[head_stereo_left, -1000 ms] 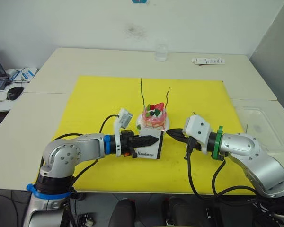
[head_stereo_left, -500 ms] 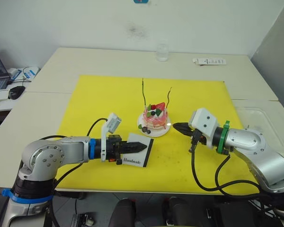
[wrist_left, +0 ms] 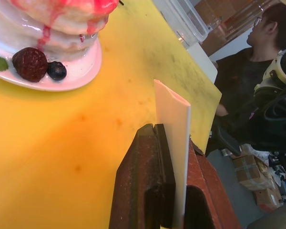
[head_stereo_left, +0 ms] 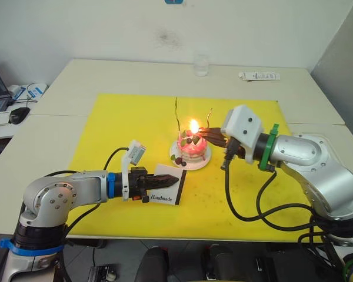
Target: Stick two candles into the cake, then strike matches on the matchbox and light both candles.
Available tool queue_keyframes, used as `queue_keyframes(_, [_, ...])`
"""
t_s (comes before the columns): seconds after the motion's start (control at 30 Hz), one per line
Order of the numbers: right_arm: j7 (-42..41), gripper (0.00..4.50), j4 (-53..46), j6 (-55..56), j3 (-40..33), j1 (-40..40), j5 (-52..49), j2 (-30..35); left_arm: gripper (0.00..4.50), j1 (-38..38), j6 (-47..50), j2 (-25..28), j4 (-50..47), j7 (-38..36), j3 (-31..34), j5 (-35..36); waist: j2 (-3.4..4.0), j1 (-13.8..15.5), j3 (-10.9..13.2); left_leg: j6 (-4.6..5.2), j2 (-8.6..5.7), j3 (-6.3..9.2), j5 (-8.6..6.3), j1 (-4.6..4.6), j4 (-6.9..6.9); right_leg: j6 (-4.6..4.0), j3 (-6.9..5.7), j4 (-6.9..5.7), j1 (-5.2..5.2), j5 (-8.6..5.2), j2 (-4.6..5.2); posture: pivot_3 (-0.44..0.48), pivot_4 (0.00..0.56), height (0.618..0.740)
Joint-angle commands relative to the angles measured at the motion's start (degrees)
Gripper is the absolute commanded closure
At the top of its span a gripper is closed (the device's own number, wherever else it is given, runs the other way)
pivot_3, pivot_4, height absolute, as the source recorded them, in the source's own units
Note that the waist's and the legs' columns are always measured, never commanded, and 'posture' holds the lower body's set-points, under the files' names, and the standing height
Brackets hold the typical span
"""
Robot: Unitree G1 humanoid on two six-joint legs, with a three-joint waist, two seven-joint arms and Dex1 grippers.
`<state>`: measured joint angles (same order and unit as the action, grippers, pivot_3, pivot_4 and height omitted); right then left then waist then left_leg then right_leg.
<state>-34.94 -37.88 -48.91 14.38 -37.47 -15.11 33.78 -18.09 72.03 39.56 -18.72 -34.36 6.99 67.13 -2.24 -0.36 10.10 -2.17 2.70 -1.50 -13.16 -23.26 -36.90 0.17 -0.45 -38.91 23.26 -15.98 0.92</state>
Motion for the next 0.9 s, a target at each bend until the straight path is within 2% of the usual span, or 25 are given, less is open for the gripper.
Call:
queue_keyframes(0.03, [2.4, 4.49, 0.9, 1.6, 2.9, -3.4, 4.4, -0.8, 4.5, 0.0, -1.2, 0.2, -1.4, 0.0, 1.2, -0.2, 0.0, 0.0, 0.0, 0.0, -0.01, 0.0, 0.0, -0.01, 0.0, 0.0, 0.0, 0.0, 0.0, 0.0, 0.01, 0.0, 0.15, 0.74])
queue_keyframes(0.27, [3.6, 4.49, 7.3, 7.2, 8.7, -7.8, 11.7, -3.7, 4.5, 0.0, -1.5, -0.2, -1.3, 0.0, 1.1, -0.6, 0.0, -0.1, 0.0, 0.0, -0.01, 0.0, 0.0, 0.0, 0.0, 0.0, -0.02, -0.01, 0.02, 0.0, 0.02, 0.0, 0.15, 0.74])
queue_keyframes(0.37, [3.5, 4.49, 13.3, 12.1, 10.9, -9.8, 16.1, -4.3, 4.5, 0.2, -1.6, -0.3, -1.5, 0.1, 1.3, -0.5, 0.0, -0.1, 0.0, 0.0, -0.02, -0.02, 0.0, -0.01, 0.0, -0.01, 0.0, -0.01, 0.02, 0.01, 0.02, 0.0, 0.15, 0.74])
queue_keyframes(0.67, [2.8, 4.49, 23.9, 21.5, 10.0, -14.3, 22.0, -7.2, 4.5, 0.6, -1.8, -0.6, -2.2, 0.7, 1.6, 0.1, 0.0, -0.1, 0.0, 0.0, 0.0, -0.02, 0.0, 0.0, 0.01, -0.12, -0.01, -0.04, 0.02, 0.07, 0.02, 0.0, 0.15, 0.74])
queue_keyframes(0.9, [1.9, 4.49, 26.6, 24.6, 9.7, -14.7, 23.8, -8.9, 4.5, 0.7, -1.9, -0.9, -2.4, 1.2, 1.7, 0.4, 0.0, -0.1, 0.0, 0.0, -0.01, -0.02, 0.0, -0.01, 0.01, -0.29, -0.02, -0.04, 0.02, 0.17, 0.03, 0.0, 0.15, 0.74])
